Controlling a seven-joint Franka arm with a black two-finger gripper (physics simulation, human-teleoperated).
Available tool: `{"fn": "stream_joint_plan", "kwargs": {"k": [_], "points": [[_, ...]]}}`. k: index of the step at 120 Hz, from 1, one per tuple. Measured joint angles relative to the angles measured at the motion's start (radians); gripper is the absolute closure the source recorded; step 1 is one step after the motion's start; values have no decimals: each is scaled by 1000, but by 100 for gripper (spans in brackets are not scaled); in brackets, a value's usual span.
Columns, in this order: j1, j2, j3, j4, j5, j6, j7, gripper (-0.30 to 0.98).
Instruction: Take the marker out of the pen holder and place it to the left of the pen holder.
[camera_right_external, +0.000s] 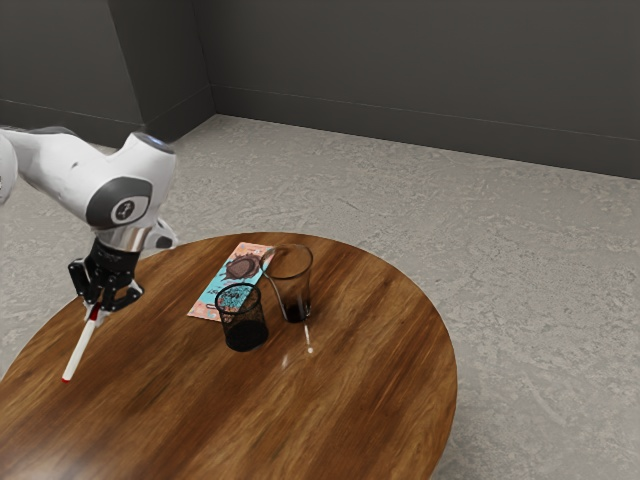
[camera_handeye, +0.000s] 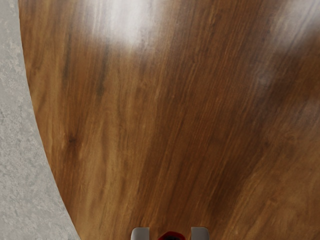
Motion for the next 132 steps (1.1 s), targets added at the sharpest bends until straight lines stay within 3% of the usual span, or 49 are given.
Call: {"fn": "stream_joint_plan", "kwargs": {"k": [63, 101, 132], "points": [[44, 140, 17, 30, -184, 122, 193, 78], [44, 138, 17, 27, -236, 142, 283, 29], [39, 71, 18, 30, -246, 144, 329, 11]]}}
